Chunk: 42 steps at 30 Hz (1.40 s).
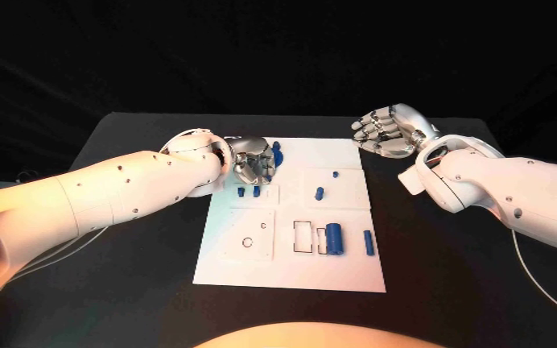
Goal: Assemble the parts on the task board
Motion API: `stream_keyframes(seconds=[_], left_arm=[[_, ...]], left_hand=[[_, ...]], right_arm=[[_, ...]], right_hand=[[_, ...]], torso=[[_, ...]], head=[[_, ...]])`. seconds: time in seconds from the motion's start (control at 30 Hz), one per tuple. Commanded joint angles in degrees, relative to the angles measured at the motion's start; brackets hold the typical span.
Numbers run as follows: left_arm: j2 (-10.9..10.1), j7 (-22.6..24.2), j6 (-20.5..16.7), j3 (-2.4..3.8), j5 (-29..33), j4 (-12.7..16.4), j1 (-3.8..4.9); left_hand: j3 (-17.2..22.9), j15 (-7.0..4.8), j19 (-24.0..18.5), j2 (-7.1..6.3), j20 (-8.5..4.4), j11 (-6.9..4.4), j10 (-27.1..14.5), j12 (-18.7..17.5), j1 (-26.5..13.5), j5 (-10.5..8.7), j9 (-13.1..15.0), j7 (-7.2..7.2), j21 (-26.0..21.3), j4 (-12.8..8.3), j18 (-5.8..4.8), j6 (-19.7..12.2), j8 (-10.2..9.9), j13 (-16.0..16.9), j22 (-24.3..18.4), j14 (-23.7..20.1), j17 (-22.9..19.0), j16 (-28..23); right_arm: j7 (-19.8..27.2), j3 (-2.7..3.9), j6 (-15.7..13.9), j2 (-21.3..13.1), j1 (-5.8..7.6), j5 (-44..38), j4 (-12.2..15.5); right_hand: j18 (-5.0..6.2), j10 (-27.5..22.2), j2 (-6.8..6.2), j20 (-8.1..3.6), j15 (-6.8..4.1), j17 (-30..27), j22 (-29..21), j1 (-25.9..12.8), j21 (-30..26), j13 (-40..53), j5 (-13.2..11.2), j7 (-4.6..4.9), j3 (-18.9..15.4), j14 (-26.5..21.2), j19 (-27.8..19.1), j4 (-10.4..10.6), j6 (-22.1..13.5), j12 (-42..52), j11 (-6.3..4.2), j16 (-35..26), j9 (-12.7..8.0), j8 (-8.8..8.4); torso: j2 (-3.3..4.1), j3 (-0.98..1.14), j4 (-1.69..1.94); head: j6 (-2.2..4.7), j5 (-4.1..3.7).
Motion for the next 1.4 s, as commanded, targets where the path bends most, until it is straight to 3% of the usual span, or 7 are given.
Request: stream_keyframes(seconds=[0.03,0.3,0.8,1.0,1.27,1.4], left_arm=[[0.2,-0.2,0.9,-0.07,-0.4,0.0,-0.09],[0.5,0.1,0.6,-0.19,-0.4,0.0,-0.10],[0.6,0.6,-1.0,-0.28,0.1,-0.4,-0.24],[-0.4,0.7,-2.5,0.03,1.9,0.8,-0.28],[-2.8,0.8,-3.9,1.45,4.2,3.2,-0.26],[-4.1,0.7,-4.3,1.86,4.5,4.3,-0.24]], left_hand=[[0.9,-0.25,1.0,0.77,-0.17,-0.39,1.2,0.0,0.7,-0.34,0.0,-0.23,2.0,-0.5,0.44,1.1,-0.2,-0.1,2.3,1.8,2.5,1.5],[1.7,-0.78,1.8,1.79,-0.67,-0.99,2.7,-0.3,0.8,-0.57,0.1,-0.56,4.4,-1.5,0.15,2.8,-0.3,-0.3,4.9,3.3,4.5,3.0],[1.9,-0.99,2.5,2.25,-0.90,-1.20,3.7,-1.2,-0.1,-0.68,0.4,-0.79,5.7,-1.7,-0.09,4.2,-0.3,-0.6,6.6,4.2,5.4,3.7],[2.0,-1.10,3.4,2.33,-0.98,-1.30,4.4,-1.6,-0.4,-0.62,0.5,-0.91,6.5,-1.8,-0.30,4.8,-0.4,-0.7,7.7,5.0,6.5,4.1],[2.0,-1.14,4.0,2.06,-1.04,-1.31,4.7,-2.0,-0.6,-0.56,0.5,-0.92,7.0,-2.1,-0.41,4.9,-0.7,-0.8,8.4,5.5,7.2,4.4],[2.0,-1.14,4.1,1.98,-1.05,-1.31,4.8,-2.1,-0.7,-0.55,0.5,-0.93,7.1,-2.1,-0.43,4.9,-0.8,-0.8,8.5,5.6,7.2,4.5]], right_arm=[[0.5,0.01,0.4,0.1,-0.03,0.1,0.0],[0.6,0.01,0.4,0.1,-0.03,0.1,0.0],[0.5,0.01,0.3,0.1,-0.03,0.1,0.1],[0.5,0.01,0.3,0.1,-0.03,0.2,0.1],[0.5,0.01,0.3,0.1,-0.11,0.2,-0.2],[0.6,0.01,0.2,-0.1,-0.13,0.2,-0.2]], right_hand=[[0.64,0.3,0.07,0.14,-0.10,-0.1,0.0,-0.4,-0.2,-0.1,0.1,0.21,0.3,-0.5,-0.3,0.0,0.2,-0.2,0.32,-0.3,0.0,-0.38],[0.65,0.3,0.11,0.16,-0.08,-0.1,-0.1,-0.5,-0.3,-0.1,0.1,0.22,0.3,-0.5,-0.3,0.0,0.2,-0.2,0.33,-0.3,0.0,-0.39],[0.65,0.3,0.18,0.21,-0.04,-0.1,-0.1,-0.8,-0.3,-0.1,0.1,0.24,0.4,-0.5,-0.4,0.1,0.2,-0.3,0.36,-0.4,0.0,-0.42],[0.65,0.3,0.19,0.23,-0.02,-0.1,-0.2,-0.9,-0.4,-0.1,0.0,0.25,0.4,-0.6,-0.4,0.2,0.2,-0.3,0.37,-0.4,-0.1,-0.43],[0.65,0.3,0.20,0.24,-0.01,-0.1,-0.2,-0.9,-0.4,-0.1,0.0,0.25,0.4,-0.6,-0.4,0.2,0.2,-0.3,0.37,-0.4,-0.1,-0.44],[0.65,0.3,0.20,0.24,-0.01,-0.1,-0.2,-0.9,-0.4,-0.1,0.0,0.25,0.4,-0.6,-0.4,0.2,0.2,-0.3,0.37,-0.4,-0.1,-0.44]], torso=[[0.01,0.02,0.00],[0.01,0.05,-0.10],[-0.01,0.01,-0.04],[-0.02,-0.09,-0.04],[-0.12,-0.16,0.17],[-0.15,-0.23,0.30]], head=[[-0.10,0.01],[-0.19,-0.04],[-0.33,-0.06],[-0.02,-0.07],[0.17,-0.08],[0.21,-0.03]])
